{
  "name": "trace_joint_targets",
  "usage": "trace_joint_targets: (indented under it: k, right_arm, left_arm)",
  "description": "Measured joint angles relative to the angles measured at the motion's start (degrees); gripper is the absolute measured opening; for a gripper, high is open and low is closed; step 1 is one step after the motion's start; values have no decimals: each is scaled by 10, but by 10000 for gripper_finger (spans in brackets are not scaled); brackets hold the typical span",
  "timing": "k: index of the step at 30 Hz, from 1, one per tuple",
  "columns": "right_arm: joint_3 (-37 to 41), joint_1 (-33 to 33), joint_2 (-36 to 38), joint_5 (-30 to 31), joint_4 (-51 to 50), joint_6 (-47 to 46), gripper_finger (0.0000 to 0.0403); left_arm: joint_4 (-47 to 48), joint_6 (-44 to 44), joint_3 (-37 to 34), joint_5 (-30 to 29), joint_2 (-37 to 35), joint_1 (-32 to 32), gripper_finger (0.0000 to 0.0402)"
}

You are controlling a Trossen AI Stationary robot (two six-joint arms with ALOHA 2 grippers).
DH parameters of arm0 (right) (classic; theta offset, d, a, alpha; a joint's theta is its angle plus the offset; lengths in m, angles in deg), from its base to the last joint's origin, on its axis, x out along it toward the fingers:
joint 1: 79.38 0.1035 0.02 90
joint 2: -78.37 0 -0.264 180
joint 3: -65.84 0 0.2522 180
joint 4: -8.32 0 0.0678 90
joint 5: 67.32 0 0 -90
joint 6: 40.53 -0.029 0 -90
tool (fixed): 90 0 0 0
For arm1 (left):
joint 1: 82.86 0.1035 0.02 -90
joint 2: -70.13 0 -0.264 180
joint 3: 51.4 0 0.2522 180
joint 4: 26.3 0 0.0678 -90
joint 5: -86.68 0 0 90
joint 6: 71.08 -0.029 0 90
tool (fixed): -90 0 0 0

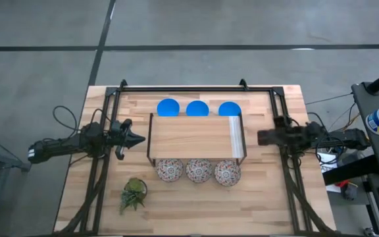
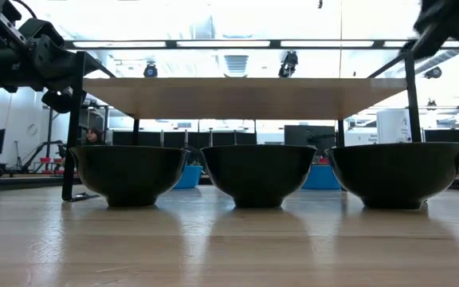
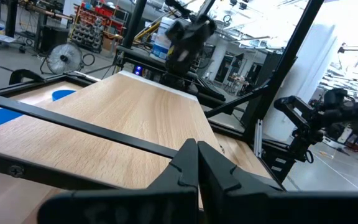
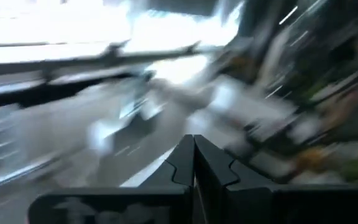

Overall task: Pick & Place Mini bowls
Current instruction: Put the right black patterned bowl on the shelf

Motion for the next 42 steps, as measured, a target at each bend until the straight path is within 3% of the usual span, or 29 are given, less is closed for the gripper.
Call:
trace_joint_targets:
  k: [4, 8, 12, 17, 20, 23, 27, 35, 42]
  right_arm:
    - [-13, 12, -12, -71, 41, -114, 8]
    - [-68, 40, -40, -118, -50, -137, 8]
    - [-155, 82, -85, -121, -215, -110, 8]
    - [-291, 151, -161, -111, -522, -90, 8]
    - [-361, 203, -238, -117, -673, -151, 8]
    - [-402, 268, -331, -148, -689, -237, 8]
    - [-439, 336, -455, -146, -625, -312, 8]
    - [-499, 404, -666, -15, -624, -413, 9]
    - [-537, 429, -769, 190, -642, -497, 47]
  left_arm:
    - [0, 0, 0, 0, 0, 0, 0]
    - [0, 0, 0, 0, 0, 0, 0]
    - [0, 0, 0, 0, 0, 0, 0]
    - [0, 0, 0, 0, 0, 0, 0]
    - [0, 0, 0, 0, 0, 0, 0]
    - [0, 0, 0, 0, 0, 0, 0]
    - [0, 0, 0, 0, 0, 0, 0]
    - [0, 0, 0, 0, 0, 0, 0]
    - [0, 0, 0, 0, 0, 0, 0]
